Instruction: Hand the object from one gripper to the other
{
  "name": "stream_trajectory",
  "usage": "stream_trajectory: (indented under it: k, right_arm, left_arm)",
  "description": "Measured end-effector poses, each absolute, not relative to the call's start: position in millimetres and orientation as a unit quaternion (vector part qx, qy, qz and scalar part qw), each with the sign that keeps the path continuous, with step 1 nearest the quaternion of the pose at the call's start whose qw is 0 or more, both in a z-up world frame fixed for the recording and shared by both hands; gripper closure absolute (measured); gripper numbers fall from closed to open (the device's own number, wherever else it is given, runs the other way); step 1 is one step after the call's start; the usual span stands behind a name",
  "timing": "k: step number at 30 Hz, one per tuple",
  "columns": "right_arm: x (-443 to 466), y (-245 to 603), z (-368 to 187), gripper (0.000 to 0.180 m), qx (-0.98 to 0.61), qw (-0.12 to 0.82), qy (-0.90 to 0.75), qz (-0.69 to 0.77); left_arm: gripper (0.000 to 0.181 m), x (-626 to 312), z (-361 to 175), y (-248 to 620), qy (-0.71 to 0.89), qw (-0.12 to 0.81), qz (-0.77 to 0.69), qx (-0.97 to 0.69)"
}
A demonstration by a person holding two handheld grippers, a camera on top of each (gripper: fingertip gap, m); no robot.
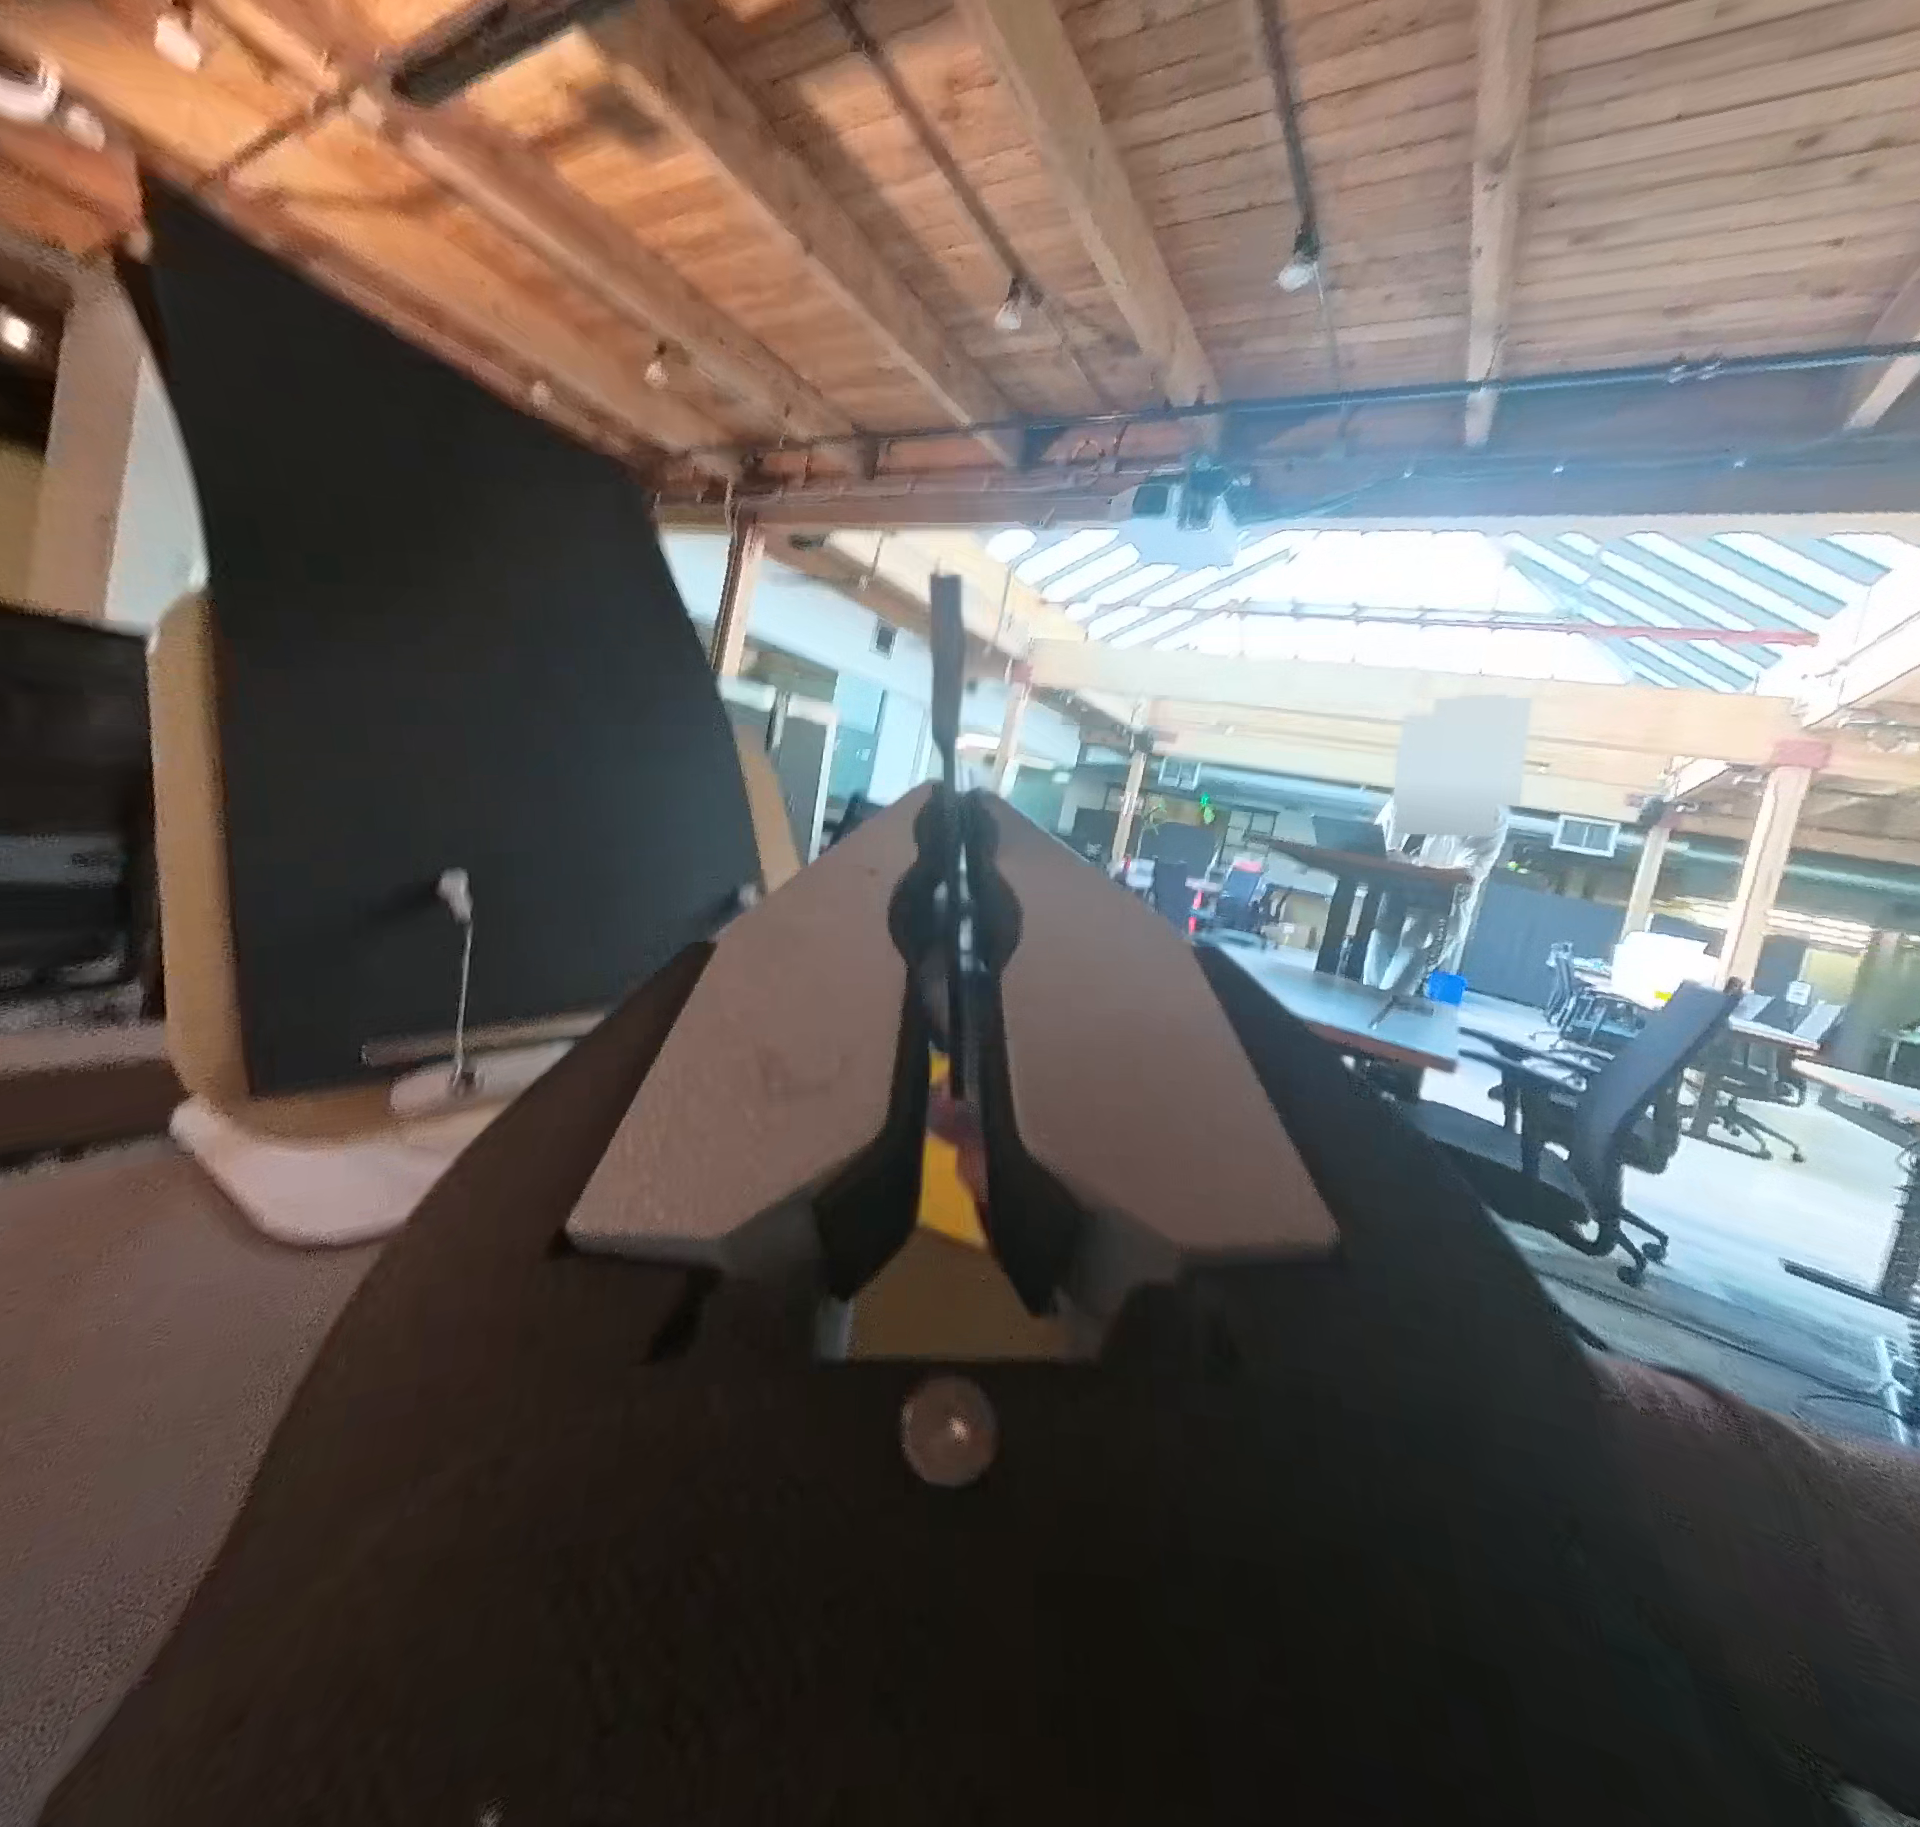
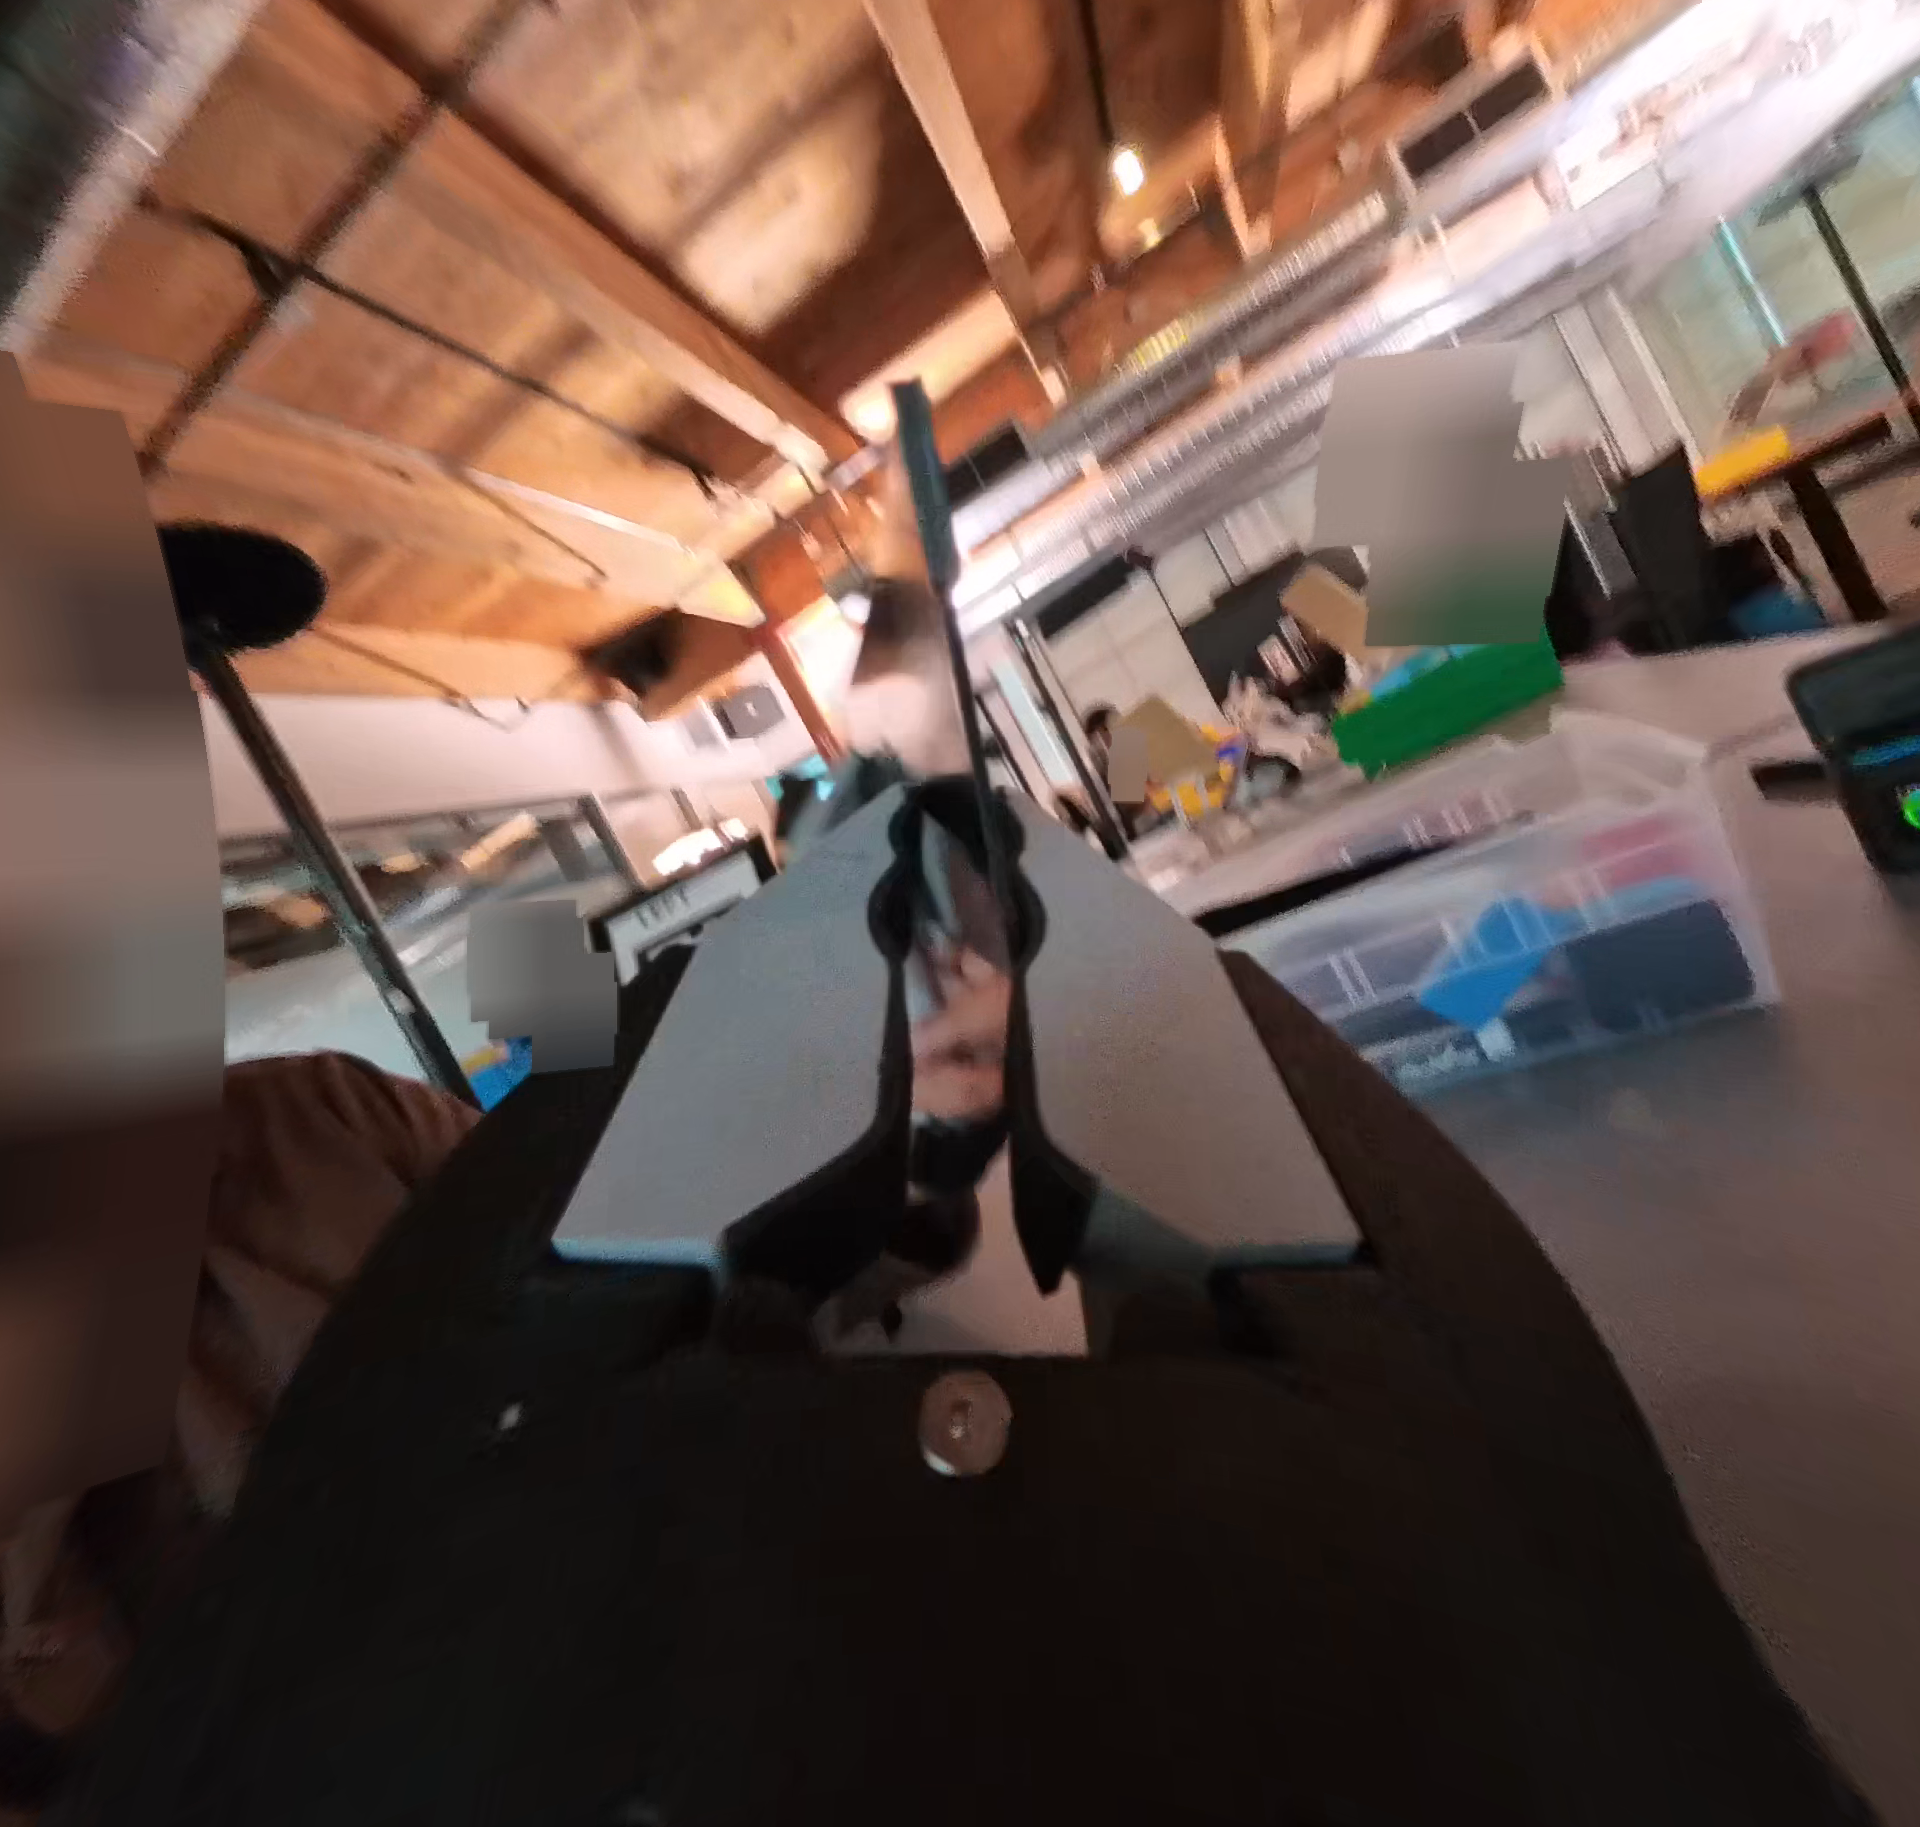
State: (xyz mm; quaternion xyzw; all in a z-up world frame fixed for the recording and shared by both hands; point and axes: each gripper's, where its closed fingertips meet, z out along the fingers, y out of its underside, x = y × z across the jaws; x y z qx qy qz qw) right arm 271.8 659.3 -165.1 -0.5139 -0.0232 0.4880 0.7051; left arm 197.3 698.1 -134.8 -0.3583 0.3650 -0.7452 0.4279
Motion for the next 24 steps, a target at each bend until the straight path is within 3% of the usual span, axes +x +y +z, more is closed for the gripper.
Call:
stream_trajectory:
  k: [1,5,8,10,16,21,24]
  right_arm:
    - [279.5,652.4,-159.2,0.180,-0.491,0.711,-0.017,0.503]
    - [288.6,648.8,-157.9,0.180,-0.498,0.733,-0.020,0.462]
    - [288.3,649.0,-158.2,0.180,-0.541,0.753,-0.042,0.372]
    - [293.9,647.4,-156.2,0.180,-0.571,0.769,-0.048,0.283]
    - [298.0,652.1,-163.1,0.180,-0.646,0.746,-0.133,-0.095]
    - [280.5,671.2,-189.7,0.180,-0.624,0.609,-0.268,-0.410]
    - [265.2,683.9,-204.3,0.180,-0.579,0.541,-0.330,-0.514]
  left_arm:
    - [0.181,202.4,-146.0,698.6,0.370,0.415,-0.739,-0.379]
    - [0.180,213.1,-175.5,698.5,0.379,0.347,-0.750,-0.417]
    - [0.163,216.8,-189.7,717.6,0.391,0.334,-0.721,-0.463]
    - [0.133,212.0,-194.7,727.7,0.416,0.365,-0.686,-0.471]
    - [0.119,206.4,-213.7,731.5,0.536,0.457,-0.528,-0.475]
    - [0.115,203.2,-206.5,703.5,0.529,0.295,-0.622,-0.496]
    - [0.116,201.6,-195.4,695.8,0.482,0.195,-0.691,-0.501]
